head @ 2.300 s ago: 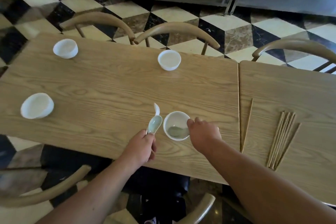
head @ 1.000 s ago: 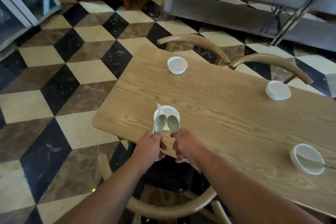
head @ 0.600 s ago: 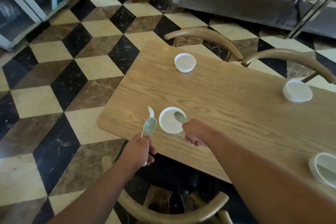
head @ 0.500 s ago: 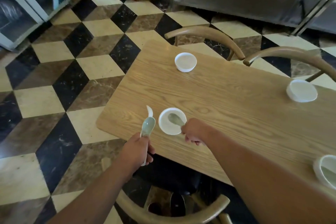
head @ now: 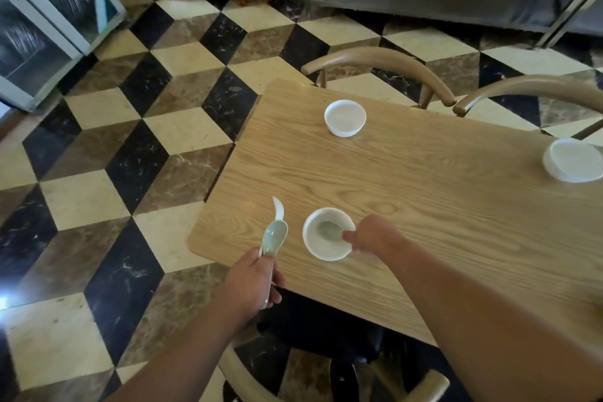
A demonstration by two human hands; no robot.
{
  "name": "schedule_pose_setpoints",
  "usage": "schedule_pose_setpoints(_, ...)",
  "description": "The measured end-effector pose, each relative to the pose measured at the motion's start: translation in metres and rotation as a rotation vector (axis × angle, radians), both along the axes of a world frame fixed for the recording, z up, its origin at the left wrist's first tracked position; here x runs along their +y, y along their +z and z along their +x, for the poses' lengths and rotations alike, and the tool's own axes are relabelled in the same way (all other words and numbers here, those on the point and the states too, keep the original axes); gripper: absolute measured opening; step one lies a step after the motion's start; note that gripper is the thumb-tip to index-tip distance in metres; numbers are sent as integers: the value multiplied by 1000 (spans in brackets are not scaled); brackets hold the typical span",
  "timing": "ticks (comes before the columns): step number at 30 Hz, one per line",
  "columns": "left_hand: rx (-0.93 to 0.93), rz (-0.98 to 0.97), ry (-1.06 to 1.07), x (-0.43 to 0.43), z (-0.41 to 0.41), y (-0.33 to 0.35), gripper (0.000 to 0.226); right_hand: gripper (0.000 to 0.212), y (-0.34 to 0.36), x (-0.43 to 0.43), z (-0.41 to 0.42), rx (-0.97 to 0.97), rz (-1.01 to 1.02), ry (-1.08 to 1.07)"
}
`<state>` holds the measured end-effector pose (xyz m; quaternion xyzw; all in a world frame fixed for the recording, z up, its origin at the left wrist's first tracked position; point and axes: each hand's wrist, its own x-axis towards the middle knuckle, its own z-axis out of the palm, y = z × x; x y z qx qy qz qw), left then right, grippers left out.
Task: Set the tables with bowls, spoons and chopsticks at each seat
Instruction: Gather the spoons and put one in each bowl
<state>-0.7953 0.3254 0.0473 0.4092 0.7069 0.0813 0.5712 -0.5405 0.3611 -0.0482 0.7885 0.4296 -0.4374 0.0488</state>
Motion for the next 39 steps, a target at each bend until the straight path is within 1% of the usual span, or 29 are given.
schedule_pose_setpoints(2, -17, 10, -21, 11, -13, 2, 26, 51, 2, 0, -1, -69, -8, -13)
schedule_pose_setpoints(4, -34, 30, -53, 25, -30, 5, 27, 51, 11, -6, -8, -206, -14, -13)
schedule_pose_setpoints(6, -62, 67, -80, 41, -53, 8, 27, 50, 29, -10, -26, -388, 100, -16)
schedule_pose_setpoints(7, -78, 80, -94, 50, -67, 9, 27, 48, 39, -8, -42, -425, 191, -36)
schedule_pose_setpoints(8, -95, 83, -110, 59, -82, 10, 27, 41, 53, -5, -63, -399, 284, -68)
schedule_pose_setpoints(9, -118, 84, -120, 68, -100, 10, 26, 33, 65, 2, -90, -331, 345, -111)
schedule_pose_setpoints(10, -139, 88, -129, 77, -114, 12, 25, 26, 78, 9, -117, -220, 372, -164)
schedule_pose_setpoints(11, -158, 91, -140, 87, -130, 14, 24, 26, 89, 16, -149, -75, 358, -220)
schedule_pose_setpoints(14, -179, 125, -194, 118, -196, 26, 23, 41, 114, 39, -273, 470, 241, -427)
schedule_pose_setpoints(15, -163, 141, -229, 128, -220, 30, 25, 44, 119, 46, -312, 579, 221, -459)
schedule_pose_setpoints(16, -143, 165, -266, 137, -242, 35, 28, 46, 123, 55, -347, 646, 219, -471)
schedule_pose_setpoints(18, -132, 205, -317, 156, -286, 46, 31, 43, 129, 75, -407, 740, 243, -520)
schedule_pose_setpoints(20, -109, 246, -348, 171, -322, 57, 31, 34, 139, 96, -451, 772, 294, -603)
schedule_pose_setpoints(23, 2, 352, -422, 190, -362, 67, 39, 34, 144, 127, -496, 782, 337, -665)
schedule_pose_setpoints(25, -9, 355, -378, 202, -382, 71, 43, 36, 149, 145, -518, 791, 342, -676)
schedule_pose_setpoints(28, -58, 320, -302, 218, -404, 75, 41, 39, 149, 169, -542, 758, 334, -662)
schedule_pose_setpoints(31, -61, 326, -331, 238, -418, 73, 42, 39, 151, 195, -552, 761, 358, -709)
schedule_pose_setpoints(34, -75, 276, -344, 265, -422, 68, 38, 33, 152, 229, -547, 754, 352, -776)
schedule_pose_setpoints(36, -68, 258, -355, 288, -418, 65, 35, 31, 154, 253, -538, 743, 352, -827)
schedule_pose_setpoints(39, -50, 278, -339, 330, -400, 65, 36, 35, 153, 299, -519, 758, 336, -884)
